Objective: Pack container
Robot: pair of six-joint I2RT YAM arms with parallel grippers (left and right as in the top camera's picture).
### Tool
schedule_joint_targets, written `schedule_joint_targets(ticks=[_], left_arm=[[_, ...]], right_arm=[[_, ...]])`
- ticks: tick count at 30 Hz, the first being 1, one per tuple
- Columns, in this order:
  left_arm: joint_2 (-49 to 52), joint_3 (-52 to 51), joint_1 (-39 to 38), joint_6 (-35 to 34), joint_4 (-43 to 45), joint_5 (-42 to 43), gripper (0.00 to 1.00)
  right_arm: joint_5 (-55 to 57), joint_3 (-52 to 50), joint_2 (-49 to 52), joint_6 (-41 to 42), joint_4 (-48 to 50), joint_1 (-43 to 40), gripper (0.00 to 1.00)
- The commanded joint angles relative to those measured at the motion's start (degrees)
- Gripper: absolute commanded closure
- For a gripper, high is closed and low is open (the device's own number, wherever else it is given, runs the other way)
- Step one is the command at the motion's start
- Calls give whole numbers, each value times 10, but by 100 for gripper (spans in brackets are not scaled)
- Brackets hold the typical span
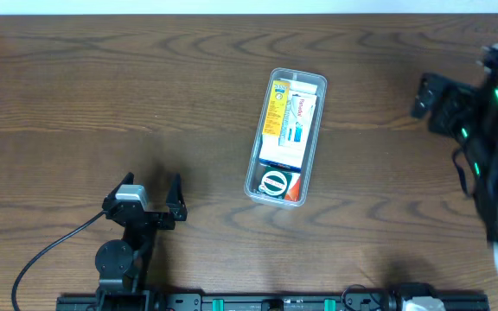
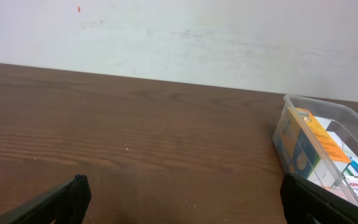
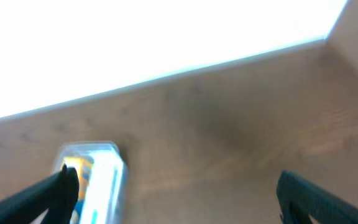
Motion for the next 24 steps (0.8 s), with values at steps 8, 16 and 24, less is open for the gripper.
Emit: schedule_joint_targets(ticks=[8, 16, 24], left_arm=[[-4, -8, 2, 6, -21, 6, 2], [-4, -8, 2, 6, -21, 6, 2], [-4, -8, 2, 6, -21, 6, 2]], right_arm=[[-62, -392, -284, -105, 345, 8, 1], [-108, -657, -460, -105, 520, 8, 1], [-113, -781, -553, -106, 568, 8, 1]])
